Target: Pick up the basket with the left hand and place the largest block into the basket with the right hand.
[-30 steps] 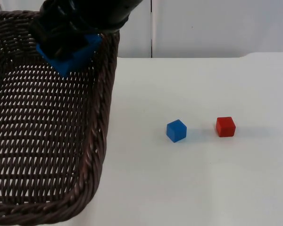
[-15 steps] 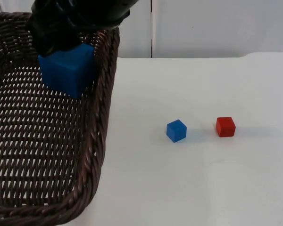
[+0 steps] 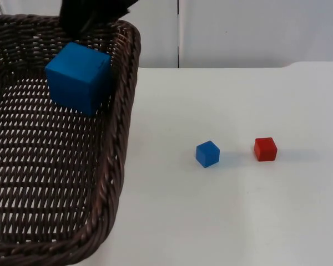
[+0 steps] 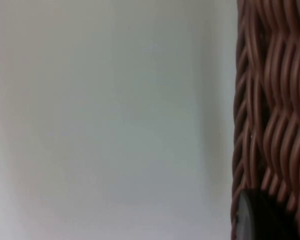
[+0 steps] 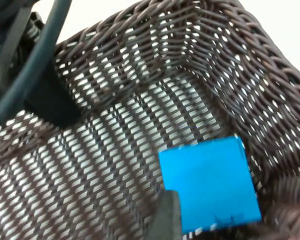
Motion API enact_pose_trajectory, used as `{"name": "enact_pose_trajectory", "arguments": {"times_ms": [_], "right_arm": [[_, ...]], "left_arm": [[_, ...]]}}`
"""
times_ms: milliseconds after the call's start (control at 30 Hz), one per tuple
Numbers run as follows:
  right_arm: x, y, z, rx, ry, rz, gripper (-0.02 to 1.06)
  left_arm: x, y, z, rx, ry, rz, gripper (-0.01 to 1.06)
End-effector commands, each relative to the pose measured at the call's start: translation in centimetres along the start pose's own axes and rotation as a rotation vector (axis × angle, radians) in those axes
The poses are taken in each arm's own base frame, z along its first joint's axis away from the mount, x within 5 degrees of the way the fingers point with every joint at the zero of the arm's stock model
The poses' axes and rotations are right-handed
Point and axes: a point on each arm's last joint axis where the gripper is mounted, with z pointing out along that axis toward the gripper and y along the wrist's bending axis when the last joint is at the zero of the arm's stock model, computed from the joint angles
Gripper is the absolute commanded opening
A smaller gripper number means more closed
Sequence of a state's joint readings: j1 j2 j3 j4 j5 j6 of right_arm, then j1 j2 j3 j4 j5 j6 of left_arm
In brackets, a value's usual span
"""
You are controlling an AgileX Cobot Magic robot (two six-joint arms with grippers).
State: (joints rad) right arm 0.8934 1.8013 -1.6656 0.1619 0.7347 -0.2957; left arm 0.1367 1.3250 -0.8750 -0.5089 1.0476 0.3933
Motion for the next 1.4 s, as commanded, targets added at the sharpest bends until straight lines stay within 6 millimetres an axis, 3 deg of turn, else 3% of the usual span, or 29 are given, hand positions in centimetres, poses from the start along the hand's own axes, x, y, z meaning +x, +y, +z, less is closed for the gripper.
{"name": "enact_pose_trajectory", "arguments": {"times_ms": [0, 200, 633, 867, 1133, 1367], "right_arm": [[0.2, -0.1, -1.5, 0.007, -0.001, -0.014, 0.69], [1.9, 0.2, -4.3, 0.022, -0.015, -0.01, 0.69], [5.6, 1.2, -7.2, 0.036, -0.054, 0.012, 0.69], [5.4, 1.3, -8.5, 0.04, -0.09, 0.037, 0.69], [5.0, 1.5, -10.6, 0.051, -0.152, 0.031, 0.69], [4.9, 1.6, -12.0, 0.056, -0.185, 0.027, 0.69]], "left_arm": [[-0.2, -0.3, -0.4, 0.021, -0.03, -0.008, 0.0], [-0.3, -0.3, -0.4, 0.017, -0.035, -0.008, 0.0], [-0.3, -0.2, -0.2, 0.019, -0.025, -0.005, 0.0], [-0.7, 0.4, 1.0, 0.03, 0.017, 0.005, 0.0], [-2.1, 1.0, 4.0, 0.145, 0.026, 0.005, 0.0], [-3.0, 2.2, 6.1, 0.118, 0.013, -0.022, 0.0]]}}
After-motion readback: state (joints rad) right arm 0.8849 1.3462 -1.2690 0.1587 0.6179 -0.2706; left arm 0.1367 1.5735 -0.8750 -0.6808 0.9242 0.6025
